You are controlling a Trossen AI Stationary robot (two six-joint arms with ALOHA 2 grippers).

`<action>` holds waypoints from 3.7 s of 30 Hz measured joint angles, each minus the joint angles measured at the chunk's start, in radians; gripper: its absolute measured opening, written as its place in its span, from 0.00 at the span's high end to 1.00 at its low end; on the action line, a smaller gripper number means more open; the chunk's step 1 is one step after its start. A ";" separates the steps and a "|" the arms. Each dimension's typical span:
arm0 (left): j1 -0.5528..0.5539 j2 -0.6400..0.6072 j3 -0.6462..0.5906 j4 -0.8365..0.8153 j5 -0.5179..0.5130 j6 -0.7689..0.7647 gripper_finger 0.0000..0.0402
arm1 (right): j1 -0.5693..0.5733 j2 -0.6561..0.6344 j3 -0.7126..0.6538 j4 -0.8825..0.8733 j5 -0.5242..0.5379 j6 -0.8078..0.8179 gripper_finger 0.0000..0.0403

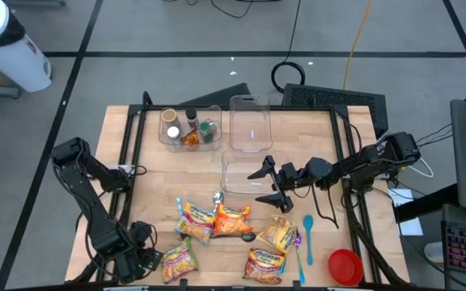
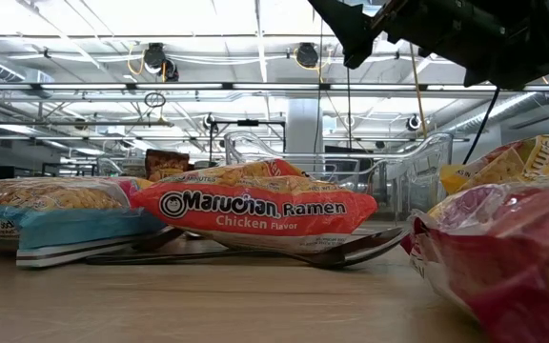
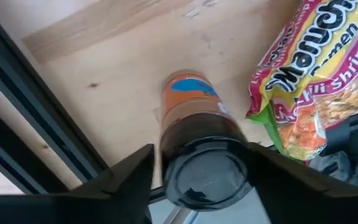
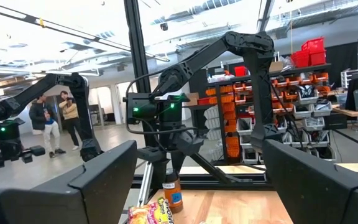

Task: Pick & Place Food Item
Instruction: Put the orange seasoning bottle into the top left transparent container

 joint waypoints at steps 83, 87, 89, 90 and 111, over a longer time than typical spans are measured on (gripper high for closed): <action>1.647 0.349 0.660 -0.434 -0.160 2.123 0.48 | -0.005 0.000 0.000 -0.069 0.001 -0.053 0.15; 1.647 0.382 0.660 -0.433 -0.160 2.125 0.48 | -0.005 0.000 0.000 -0.069 0.001 -0.053 0.15; 1.648 0.397 0.660 -0.429 -0.145 2.134 0.48 | -0.005 0.000 0.000 -0.069 0.001 -0.053 0.15; 1.648 0.403 0.660 -0.424 -0.133 2.142 0.48 | -0.005 0.000 0.000 -0.069 0.001 -0.053 0.15; 1.670 0.433 0.617 -0.342 -0.040 2.176 0.48 | -0.005 0.000 0.000 -0.069 0.000 -0.052 0.15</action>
